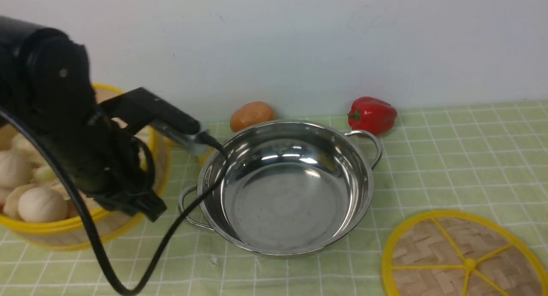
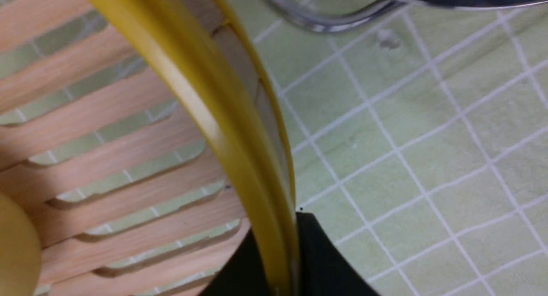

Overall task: Place the steamer in the pot on the green tablecloth, and put the lid on the steamer.
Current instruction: 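Grasp the rim of the steamer basket holding the buns with the left gripper, then place the bamboo steamer basket with dumplings into the steel pot with the left gripper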

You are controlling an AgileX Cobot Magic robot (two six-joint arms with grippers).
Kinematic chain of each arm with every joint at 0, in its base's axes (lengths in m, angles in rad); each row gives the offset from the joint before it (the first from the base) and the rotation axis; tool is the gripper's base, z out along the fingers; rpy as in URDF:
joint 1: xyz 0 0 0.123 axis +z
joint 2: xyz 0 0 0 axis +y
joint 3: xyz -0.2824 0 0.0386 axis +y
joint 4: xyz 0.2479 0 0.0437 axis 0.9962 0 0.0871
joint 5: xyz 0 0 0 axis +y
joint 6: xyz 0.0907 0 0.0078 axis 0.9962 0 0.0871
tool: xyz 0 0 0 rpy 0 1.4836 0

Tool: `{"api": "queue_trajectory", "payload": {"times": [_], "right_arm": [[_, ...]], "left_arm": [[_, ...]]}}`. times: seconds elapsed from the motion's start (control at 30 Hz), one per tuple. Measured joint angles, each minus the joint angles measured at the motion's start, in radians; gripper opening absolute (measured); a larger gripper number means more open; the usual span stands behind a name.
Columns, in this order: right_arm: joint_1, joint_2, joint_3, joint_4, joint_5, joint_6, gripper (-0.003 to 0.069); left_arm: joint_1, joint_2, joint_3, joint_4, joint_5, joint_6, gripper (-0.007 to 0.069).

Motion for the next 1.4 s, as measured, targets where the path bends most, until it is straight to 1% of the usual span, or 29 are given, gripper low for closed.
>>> {"api": "queue_trajectory", "payload": {"times": [0.03, 0.2, 0.27, 0.3, 0.33, 0.4, 0.5, 0.6, 0.7, 0.97, 1.27, 1.4], "right_arm": [[0.0, 0.0, 0.0, 0.0, 0.0, 0.0, 0.0242], [0.0, 0.0, 0.0, 0.0, 0.0, 0.0, 0.0242], [0.0, 0.0, 0.0, 0.0, 0.0, 0.0, 0.0242], [0.0, 0.0, 0.0, 0.0, 0.0, 0.0, 0.0242], [0.0, 0.0, 0.0, 0.0, 0.0, 0.0, 0.0242], [0.0, 0.0, 0.0, 0.0, 0.0, 0.0, 0.0242], [0.0, 0.0, 0.0, 0.0, 0.0, 0.0, 0.0242], [0.0, 0.0, 0.0, 0.0, 0.0, 0.0, 0.0242], [0.0, 0.0, 0.0, 0.0, 0.0, 0.0, 0.0242], [0.0, 0.0, 0.0, 0.0, 0.0, 0.0, 0.0242], [0.0, 0.0, 0.0, 0.0, 0.0, 0.0, 0.0242], [0.0, 0.0, 0.0, 0.0, 0.0, 0.0, 0.0242]], "left_arm": [[-0.076, 0.025, -0.045, 0.032, 0.0, 0.01, 0.0022], [-0.247, 0.088, -0.139, 0.124, -0.001, 0.03, 0.0022], [-0.291, 0.111, -0.16, 0.147, -0.009, 0.051, 0.0022], [-0.332, 0.144, -0.178, 0.162, -0.035, 0.08, 0.0022], [-0.34, 0.148, -0.182, 0.162, -0.044, 0.087, 0.0022], [-0.383, 0.201, -0.195, 0.155, -0.121, 0.141, 0.0022], [-0.4, 0.241, -0.198, 0.116, -0.173, 0.208, 0.0022], [-0.406, 0.298, -0.198, 0.013, -0.189, 0.321, 0.0022], [-0.407, 0.343, -0.198, -0.012, -0.188, 0.362, 0.0022], [-0.407, 0.419, -0.198, 0.01, -0.2, 0.372, 0.0026], [-0.395, 0.481, -0.198, 0.015, -0.236, 0.334, 0.0026], [-0.359, 0.492, -0.198, 0.009, -0.238, 0.296, 0.0026]]}}
